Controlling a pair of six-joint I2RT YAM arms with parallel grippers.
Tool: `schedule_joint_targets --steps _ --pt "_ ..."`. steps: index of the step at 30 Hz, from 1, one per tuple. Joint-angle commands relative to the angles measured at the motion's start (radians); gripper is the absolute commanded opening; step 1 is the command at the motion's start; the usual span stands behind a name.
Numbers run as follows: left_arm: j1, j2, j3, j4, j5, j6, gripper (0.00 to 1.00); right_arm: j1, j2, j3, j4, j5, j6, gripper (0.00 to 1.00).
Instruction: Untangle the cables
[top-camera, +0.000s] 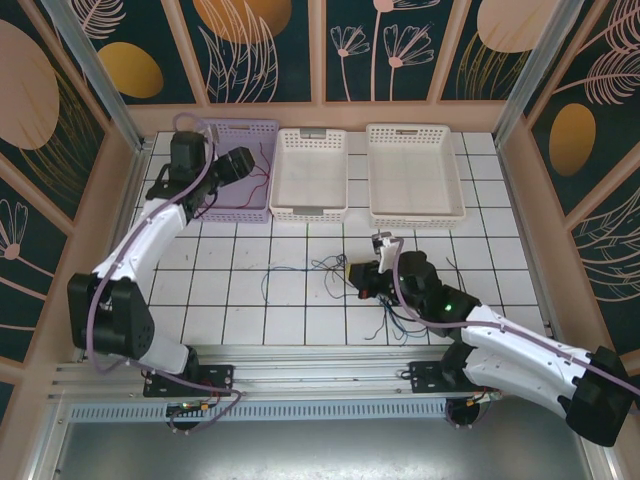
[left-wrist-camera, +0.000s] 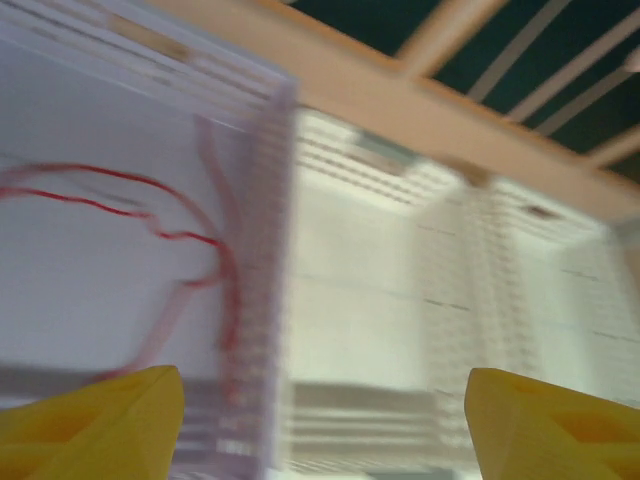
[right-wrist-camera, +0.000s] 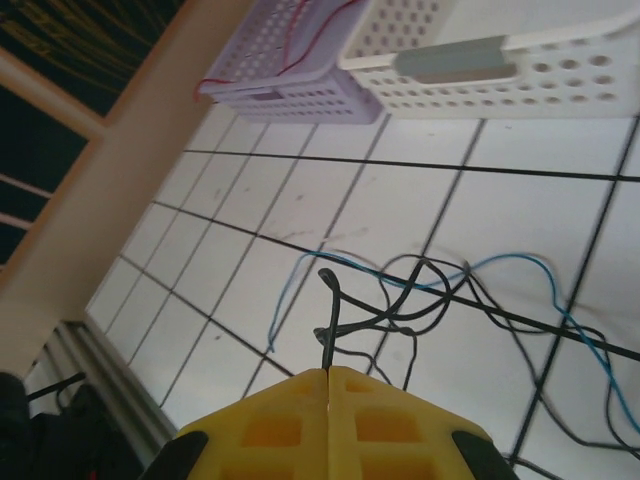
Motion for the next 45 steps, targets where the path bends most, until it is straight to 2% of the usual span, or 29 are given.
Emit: schedule_joint_targets --steps 1,6,15,20,26,32,39,45 --pt "-0.035 -0.052 -0.137 0.153 0.282 -0.129 0.76 0.002 0.02 0.061 0.005 -0.111 -0.053 0.0" --pt "-0.16 -0.16 -0.264 0.185 0.296 -0.11 0.77 0.0 0.051 0.131 -0.007 -0.149 -0.078 0.0" --pt "-0.27 -0.304 -0.47 0.475 0.407 -0.27 0.8 0.001 0.113 0.228 -0.016 -0.248 -0.103 0.0" --pt "-0.34 -0.342 -0.493 0.488 0.44 -0.25 0.8 0.0 0.143 0.246 -0.029 -0.228 -0.093 0.0" --pt "-0.374 -0.383 -0.565 0.499 0.48 -0.223 0.77 -0.001 0.147 0.258 -0.019 -0.239 -0.085 0.0" --pt "-0.397 -0.376 -0.599 0.448 0.46 -0.182 0.72 0.0 0.165 0.263 -0.006 -0.252 -0.076 0.0" --pt "-0.413 -0.365 -0.608 0.512 0.481 -0.211 0.65 -0.001 0.188 0.258 0.014 -0.282 -0.065 0.0" --pt "-0.446 -0.35 -0.622 0.571 0.507 -0.228 0.52 -0.001 0.194 0.255 0.024 -0.28 -0.063 0.0"
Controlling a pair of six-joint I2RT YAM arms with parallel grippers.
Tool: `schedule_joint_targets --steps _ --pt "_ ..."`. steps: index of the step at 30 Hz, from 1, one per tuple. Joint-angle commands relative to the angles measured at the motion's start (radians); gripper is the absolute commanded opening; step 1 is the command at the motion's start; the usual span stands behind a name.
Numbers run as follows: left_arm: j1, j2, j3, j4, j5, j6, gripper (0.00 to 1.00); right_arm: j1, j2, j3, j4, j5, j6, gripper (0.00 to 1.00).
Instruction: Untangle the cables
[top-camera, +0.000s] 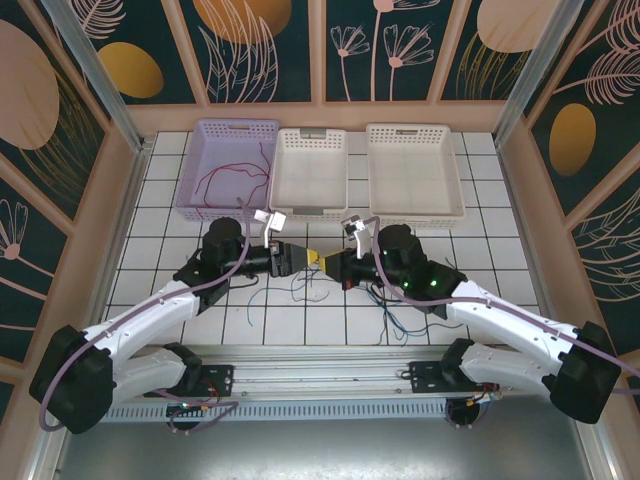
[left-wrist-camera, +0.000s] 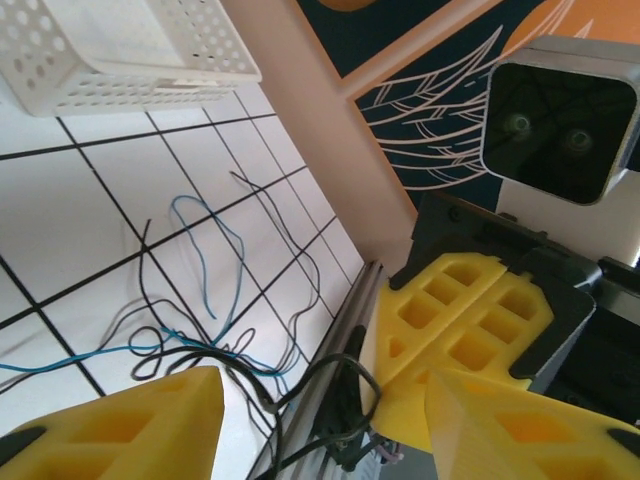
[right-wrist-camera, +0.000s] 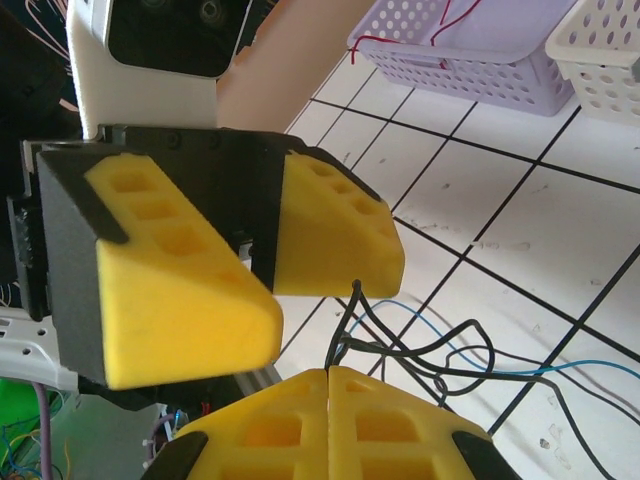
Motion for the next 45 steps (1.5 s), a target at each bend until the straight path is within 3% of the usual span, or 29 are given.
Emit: schedule_joint_targets --steps 1,6,22,27,37,45 --pt "-0.021 0.011 -0.021 0.086 0.04 -0.01 0.51 -0.001 0.004 0.024 0.049 -0.023 0.008 0.0" --pt "-0.055 0.016 -0.035 0.103 0.045 -0.005 0.48 0.0 0.007 0.014 0.055 -0.012 0.01 0.0" --pt "-0.062 0.016 -0.04 0.095 0.008 0.006 0.19 0.0 -0.013 0.005 0.045 -0.002 0.014 0.0" --pt "-0.061 0.013 -0.035 0.078 -0.001 0.013 0.0 -0.002 -0.023 0.001 0.041 0.002 0.017 0.0" --pt "-0.062 -0.008 -0.021 0.015 -0.11 0.036 0.0 -0.011 -0.086 -0.017 0.0 0.033 0.014 0.0" --pt "-0.062 -0.004 -0.018 0.035 -0.157 0.017 0.0 -0.052 -0.158 -0.061 -0.021 0.028 0.032 0.21"
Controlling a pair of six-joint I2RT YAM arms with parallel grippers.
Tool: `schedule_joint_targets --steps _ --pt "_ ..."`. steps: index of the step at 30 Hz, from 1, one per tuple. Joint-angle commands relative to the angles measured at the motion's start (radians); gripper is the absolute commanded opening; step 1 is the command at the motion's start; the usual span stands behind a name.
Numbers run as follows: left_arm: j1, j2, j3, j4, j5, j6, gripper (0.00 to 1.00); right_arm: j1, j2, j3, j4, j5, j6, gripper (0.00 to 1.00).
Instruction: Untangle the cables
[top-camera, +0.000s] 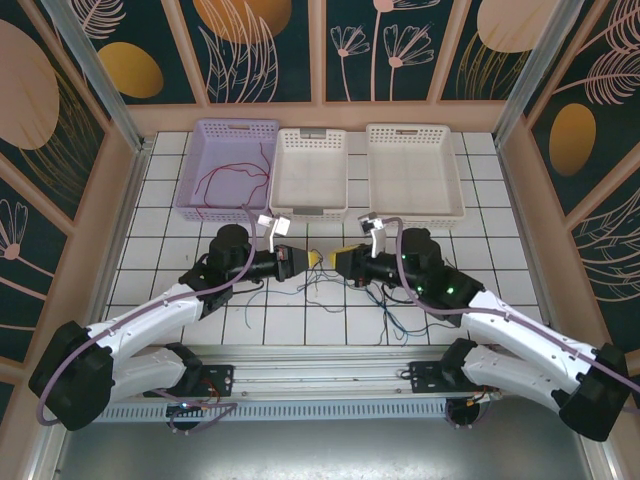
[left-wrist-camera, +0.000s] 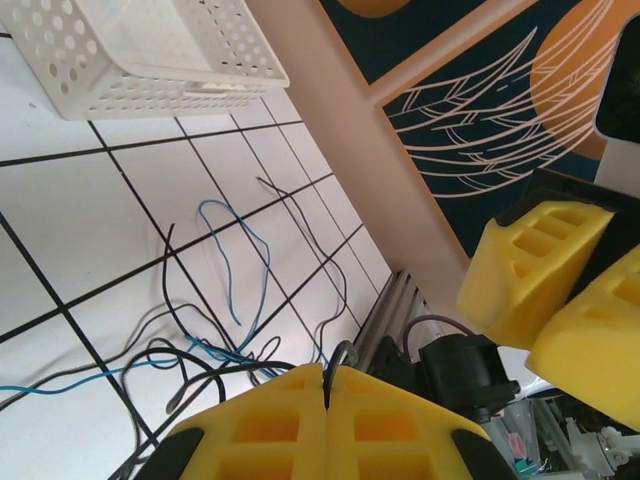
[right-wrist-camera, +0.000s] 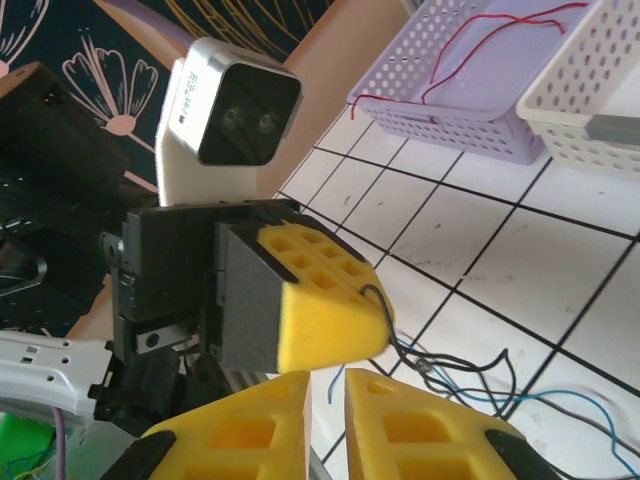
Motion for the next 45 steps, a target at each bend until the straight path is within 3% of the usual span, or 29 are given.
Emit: schedule_joint_targets --steps 1,5,9,16,23,27,32,38,42,45 --pt "-0.003 -0.012 0.009 0.015 -0.031 0.002 0.0 -0.017 -0.029 -0.028 -0.013 0.003 0.014 0.26" --pt "-0.003 -0.023 0.021 -0.002 -0.061 0.004 0.0 -0.03 -0.053 -0.052 -0.03 0.026 0.017 0.46" --pt "-0.002 -0.086 0.064 -0.073 -0.169 0.022 0.0 -0.032 -0.057 -0.116 -0.031 0.064 0.016 0.55" --pt "-0.002 -0.217 0.124 -0.122 -0.313 0.01 0.0 -0.032 0.015 -0.239 0.003 0.177 0.005 0.58" --pt "-0.002 -0.229 0.182 -0.141 -0.293 -0.031 0.0 -0.03 0.118 -0.305 0.158 0.223 -0.029 0.6" --pt "-0.003 -0.238 0.22 -0.171 -0.292 -0.027 0.0 -0.029 0.17 -0.305 0.222 0.22 -0.04 0.58" --pt "-0.003 -0.247 0.264 -0.215 -0.304 -0.009 0.0 -0.028 0.239 -0.307 0.31 0.19 -0.044 0.48" --pt "-0.002 -0.24 0.282 -0.207 -0.296 -0.015 0.0 -0.016 0.376 -0.296 0.392 0.158 -0.018 0.46" --pt "-0.003 -0.242 0.282 -0.202 -0.296 -0.017 0.0 -0.007 0.437 -0.282 0.432 0.151 -0.006 0.33" --pt "-0.003 -0.247 0.285 -0.206 -0.301 -0.015 0.0 -0.006 0.445 -0.29 0.477 0.139 0.017 0.31"
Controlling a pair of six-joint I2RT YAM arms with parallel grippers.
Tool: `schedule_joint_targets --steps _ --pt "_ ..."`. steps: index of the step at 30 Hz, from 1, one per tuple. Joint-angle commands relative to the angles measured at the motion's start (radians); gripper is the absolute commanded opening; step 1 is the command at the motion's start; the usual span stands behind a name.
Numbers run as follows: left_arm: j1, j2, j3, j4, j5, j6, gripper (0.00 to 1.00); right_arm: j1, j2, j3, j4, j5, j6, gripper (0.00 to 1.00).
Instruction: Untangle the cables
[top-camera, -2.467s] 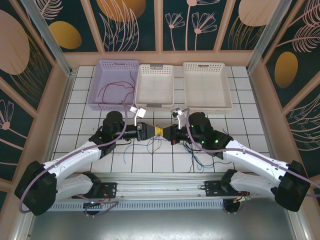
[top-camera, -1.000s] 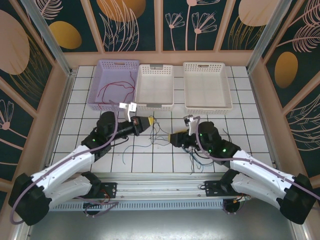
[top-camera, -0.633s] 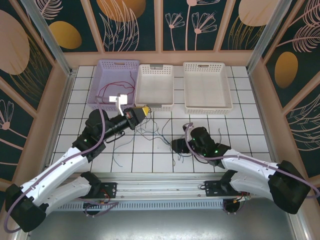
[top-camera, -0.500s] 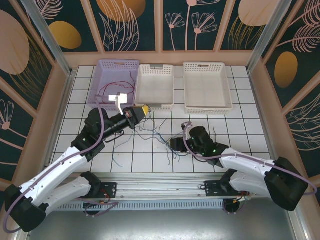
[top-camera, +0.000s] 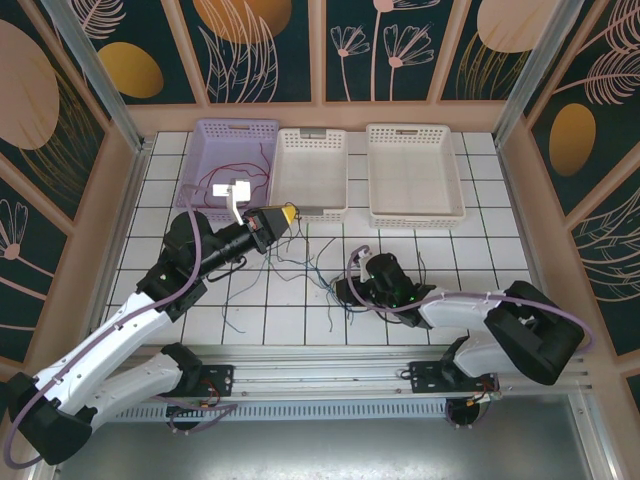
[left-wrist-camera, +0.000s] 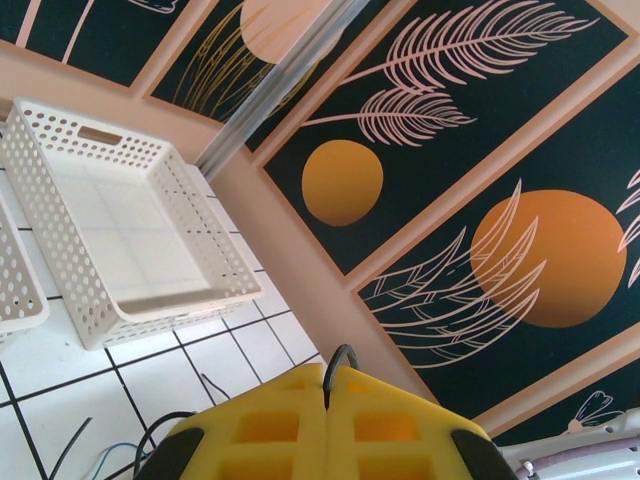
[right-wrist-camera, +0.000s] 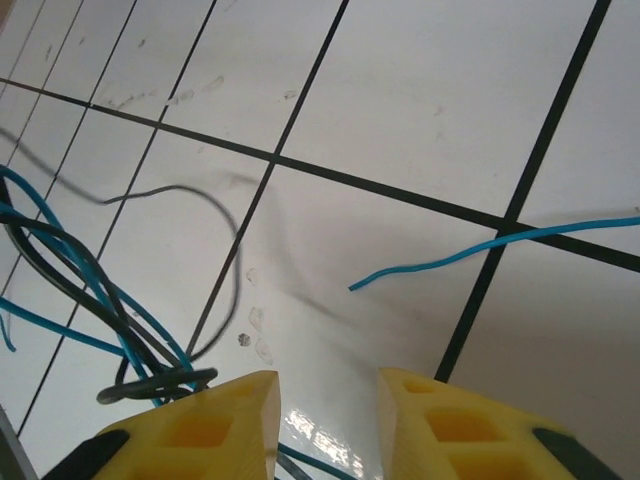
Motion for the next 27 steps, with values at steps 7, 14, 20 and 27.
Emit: schedule_joint_targets --steps 7,14,20,27 --pt "-0.002 -0.027 0.024 -0.001 -0.018 0.008 0.0 0.006 -0.082 -0.05 0.241 -0.119 0.07 0.45" --pt "-0.003 -0.03 0.026 0.001 -0.019 0.009 0.0 0.006 -0.066 -0.061 0.276 -0.186 0.079 0.44" --pt "-0.003 -0.036 0.03 -0.001 -0.017 0.005 0.0 0.006 0.015 -0.06 0.337 -0.207 0.089 0.43" --pt "-0.003 -0.041 0.035 -0.002 -0.022 0.004 0.0 0.008 0.091 -0.007 0.357 -0.21 0.089 0.22"
